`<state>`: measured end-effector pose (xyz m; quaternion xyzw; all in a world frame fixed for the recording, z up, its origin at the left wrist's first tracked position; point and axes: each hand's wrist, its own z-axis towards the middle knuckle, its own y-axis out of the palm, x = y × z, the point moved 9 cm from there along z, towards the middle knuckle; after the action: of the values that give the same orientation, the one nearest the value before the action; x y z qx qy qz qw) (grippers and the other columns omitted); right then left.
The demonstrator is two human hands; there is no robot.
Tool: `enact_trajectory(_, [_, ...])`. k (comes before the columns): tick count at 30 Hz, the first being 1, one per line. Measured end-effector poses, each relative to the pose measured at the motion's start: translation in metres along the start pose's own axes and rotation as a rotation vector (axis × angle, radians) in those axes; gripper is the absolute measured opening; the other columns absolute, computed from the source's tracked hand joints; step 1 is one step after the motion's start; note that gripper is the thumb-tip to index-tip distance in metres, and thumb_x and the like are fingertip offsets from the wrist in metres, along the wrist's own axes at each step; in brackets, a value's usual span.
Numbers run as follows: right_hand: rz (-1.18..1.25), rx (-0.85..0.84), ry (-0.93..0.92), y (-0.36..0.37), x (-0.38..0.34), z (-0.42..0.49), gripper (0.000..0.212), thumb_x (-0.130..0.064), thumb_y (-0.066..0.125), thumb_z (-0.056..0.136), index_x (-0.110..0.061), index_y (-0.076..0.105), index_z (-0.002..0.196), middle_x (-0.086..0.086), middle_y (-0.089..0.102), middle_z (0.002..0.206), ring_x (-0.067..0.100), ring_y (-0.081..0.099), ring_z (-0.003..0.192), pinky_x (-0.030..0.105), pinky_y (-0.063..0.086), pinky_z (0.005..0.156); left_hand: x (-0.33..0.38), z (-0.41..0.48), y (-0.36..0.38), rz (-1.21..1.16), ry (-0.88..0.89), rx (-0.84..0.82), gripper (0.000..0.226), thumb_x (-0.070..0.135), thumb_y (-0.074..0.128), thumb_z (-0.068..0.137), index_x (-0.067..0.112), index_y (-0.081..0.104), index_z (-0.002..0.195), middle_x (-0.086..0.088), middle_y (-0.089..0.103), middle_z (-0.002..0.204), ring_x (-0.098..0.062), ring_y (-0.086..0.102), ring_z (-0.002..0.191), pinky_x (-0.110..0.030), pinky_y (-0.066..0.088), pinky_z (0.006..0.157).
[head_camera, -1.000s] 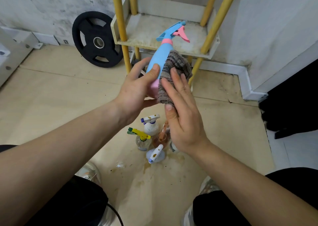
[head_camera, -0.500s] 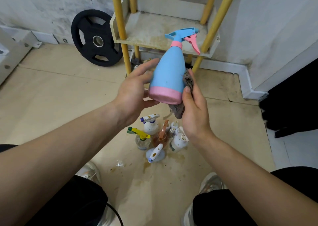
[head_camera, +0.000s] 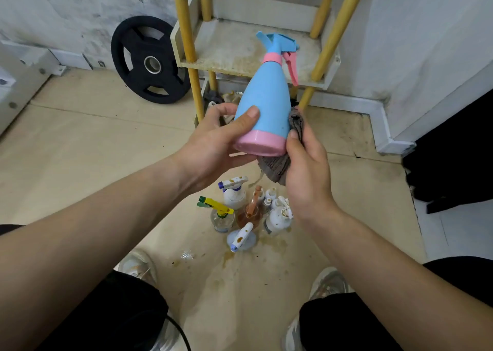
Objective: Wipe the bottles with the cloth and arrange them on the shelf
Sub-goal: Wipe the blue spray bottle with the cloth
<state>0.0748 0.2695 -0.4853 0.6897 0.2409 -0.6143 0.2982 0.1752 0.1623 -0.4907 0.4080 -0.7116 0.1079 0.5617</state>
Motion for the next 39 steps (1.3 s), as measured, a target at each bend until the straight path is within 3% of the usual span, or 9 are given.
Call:
enact_trajectory(5, [-0.213,-0.032,-0.158,0.012,-0.012,-0.016,0.057,-0.032,0.038,0.1,-0.038,0.031,0.156,-0.015,0.042,0.157,0.002,0.042,0.142,0.034,0.035,0.12,0.015,-0.001,-0.002,0.256,0.195,0.117,0.085,0.049,0.09,0.067,0.025,0.049,0.138,-0.002,0.064,0.124,-0.018,0.07,0.109,-0.036,0.058,0.091])
enact_trajectory(9, [-0.334,-0.041,-0.206,0.019,-0.009,-0.019,0.05,-0.041,0.036,0.1,-0.067,0.027,0.142,-0.01,0.049,0.153,0.02,0.055,0.129,0.041,0.04,0.114,0.02,-0.003,0.006,0.281,0.278,0.109,0.044,0.034,0.068,0.096,0.023,0.054,0.137,0.0,0.064,0.124,-0.011,0.071,0.099,-0.024,0.058,0.083])
enact_trajectory(12, [-0.23,0.031,-0.17,0.006,-0.006,-0.008,0.053,-0.033,0.041,0.101,-0.052,0.031,0.15,-0.018,0.057,0.143,0.006,0.059,0.118,0.038,0.046,0.108,0.012,0.002,0.0,0.126,0.148,0.072,0.039,0.023,0.047,0.105,0.027,0.054,0.144,0.007,0.065,0.132,-0.007,0.068,0.097,-0.019,0.056,0.076])
enact_trajectory(16, [-0.069,0.03,-0.084,-0.003,0.0,0.005,0.052,-0.026,0.044,0.103,-0.031,0.04,0.154,-0.006,0.048,0.156,0.014,0.05,0.14,0.05,0.043,0.115,0.005,0.001,-0.01,0.021,0.108,0.066,0.045,0.018,0.06,0.1,0.027,0.053,0.144,-0.002,0.068,0.119,-0.015,0.07,0.099,-0.022,0.055,0.079])
enact_trajectory(22, [0.012,-0.009,-0.111,0.008,-0.007,-0.01,0.053,-0.019,0.042,0.102,-0.02,0.036,0.156,0.0,0.043,0.159,0.013,0.045,0.144,0.045,0.038,0.119,0.004,-0.004,0.005,-0.076,0.006,-0.086,0.046,0.033,0.064,0.096,0.025,0.055,0.14,-0.008,0.065,0.135,-0.032,0.066,0.119,-0.047,0.055,0.099])
enact_trajectory(28, [-0.358,-0.12,-0.351,0.02,-0.015,-0.016,0.05,-0.038,0.039,0.1,-0.055,0.028,0.146,-0.026,0.023,0.164,0.02,0.048,0.121,0.041,0.043,0.102,0.025,-0.01,0.008,0.177,0.281,0.043,0.046,0.018,0.07,0.094,0.022,0.055,0.137,-0.009,0.068,0.118,-0.02,0.074,0.083,-0.025,0.06,0.075])
enact_trajectory(31, [-0.392,-0.109,-0.336,0.02,-0.009,-0.013,0.051,-0.039,0.037,0.102,-0.058,0.027,0.149,-0.019,0.023,0.166,0.019,0.045,0.12,0.057,0.044,0.108,0.022,-0.013,0.001,0.252,0.32,0.178,0.052,0.037,0.072,0.092,0.028,0.052,0.139,0.017,0.067,0.121,-0.017,0.074,0.096,-0.03,0.059,0.087])
enact_trajectory(34, [-0.18,-0.028,-0.193,0.007,-0.007,-0.002,0.052,-0.028,0.042,0.105,-0.041,0.033,0.155,-0.005,0.04,0.161,0.015,0.048,0.139,0.055,0.042,0.114,0.022,-0.014,-0.008,0.341,0.332,0.256,0.066,0.042,0.063,0.081,0.029,0.053,0.144,0.009,0.062,0.136,-0.012,0.063,0.118,-0.043,0.051,0.103])
enact_trajectory(39, [0.177,0.013,0.039,0.0,0.0,0.005,0.045,-0.004,0.035,0.109,-0.014,0.04,0.153,0.007,0.064,0.134,0.007,0.069,0.108,0.035,0.059,0.09,0.037,-0.029,0.007,0.654,0.525,0.157,0.08,0.031,0.064,0.073,0.024,0.043,0.15,0.007,0.048,0.14,-0.01,0.054,0.121,-0.023,0.051,0.094])
